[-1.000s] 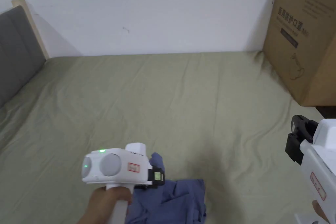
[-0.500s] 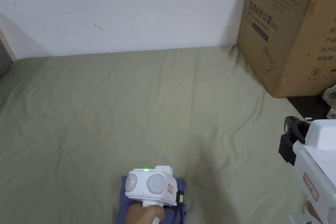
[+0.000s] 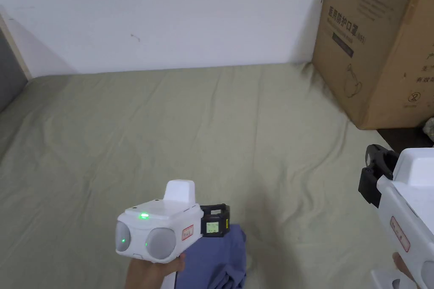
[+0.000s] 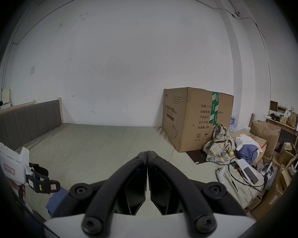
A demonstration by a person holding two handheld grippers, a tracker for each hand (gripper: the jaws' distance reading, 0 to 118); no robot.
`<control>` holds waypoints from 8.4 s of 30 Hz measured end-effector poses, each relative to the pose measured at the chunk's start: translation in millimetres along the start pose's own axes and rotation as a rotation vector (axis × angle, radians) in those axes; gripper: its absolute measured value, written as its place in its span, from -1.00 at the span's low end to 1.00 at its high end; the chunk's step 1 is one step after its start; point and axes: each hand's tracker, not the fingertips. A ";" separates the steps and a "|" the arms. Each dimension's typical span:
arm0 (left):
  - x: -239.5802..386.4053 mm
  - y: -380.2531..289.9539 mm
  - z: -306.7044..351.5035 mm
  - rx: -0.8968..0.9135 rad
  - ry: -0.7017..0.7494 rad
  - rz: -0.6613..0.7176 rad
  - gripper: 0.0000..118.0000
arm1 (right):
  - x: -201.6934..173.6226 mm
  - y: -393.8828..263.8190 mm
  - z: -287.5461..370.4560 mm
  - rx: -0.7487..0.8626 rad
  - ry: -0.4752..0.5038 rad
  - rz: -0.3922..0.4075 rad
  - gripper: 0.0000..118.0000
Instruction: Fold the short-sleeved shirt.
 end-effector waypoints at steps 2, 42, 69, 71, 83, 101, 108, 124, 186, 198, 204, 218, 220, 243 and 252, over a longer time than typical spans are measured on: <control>-9.1 -9.8 1.5 0.031 0.038 0.006 0.16 | -3.5 0.5 -0.6 0.001 0.007 0.002 -0.99; 26.6 -30.3 11.5 0.144 -0.076 0.066 -1.00 | -16.2 9.1 9.9 0.013 0.036 0.006 -0.99; -126.2 25.5 159.3 0.552 0.269 0.092 -1.00 | -92.2 32.3 19.6 0.129 0.159 0.014 -0.99; -127.6 24.0 159.1 0.547 0.272 0.099 -1.00 | -98.1 28.0 16.0 0.118 0.170 0.018 -0.99; -140.7 7.7 149.0 0.516 0.283 0.125 -1.00 | -168.3 -81.0 -33.3 -0.097 0.364 0.049 -0.99; -150.7 -37.3 80.3 0.235 0.130 0.269 -1.00 | -205.9 -236.5 -76.7 -0.448 0.347 0.100 -0.99; -147.2 -69.4 4.9 -0.179 -0.122 0.497 -0.10 | -204.7 -233.3 -77.6 -0.464 0.353 0.118 -0.99; -122.2 -113.3 -96.5 -0.436 -0.425 0.562 -0.22 | -201.5 -230.6 -80.1 -0.489 0.364 0.117 -0.99; -343.9 39.1 149.3 0.147 0.462 0.360 0.70 | -163.1 39.5 -48.4 0.047 0.283 0.049 -0.99; -167.8 86.2 185.6 0.614 0.480 0.160 0.69 | -104.5 81.9 -5.4 0.206 0.171 0.057 -0.99; -110.5 74.9 155.3 0.667 0.442 0.100 0.44 | -81.6 76.0 2.3 0.223 0.131 0.067 -0.99; -61.0 55.5 115.7 0.631 0.321 0.034 -1.00 | -61.9 61.4 3.4 0.211 0.082 0.054 -0.99; -58.3 55.2 116.8 0.629 0.318 0.028 -1.00 | -61.7 60.9 2.9 0.211 0.082 0.052 -0.99; -62.6 51.3 118.8 0.611 0.308 0.033 -1.00 | -68.4 60.9 4.7 0.210 0.091 0.045 -0.99; -66.3 49.9 118.5 0.606 0.308 0.039 -1.00 | -70.6 61.4 5.7 0.211 0.095 0.049 -0.99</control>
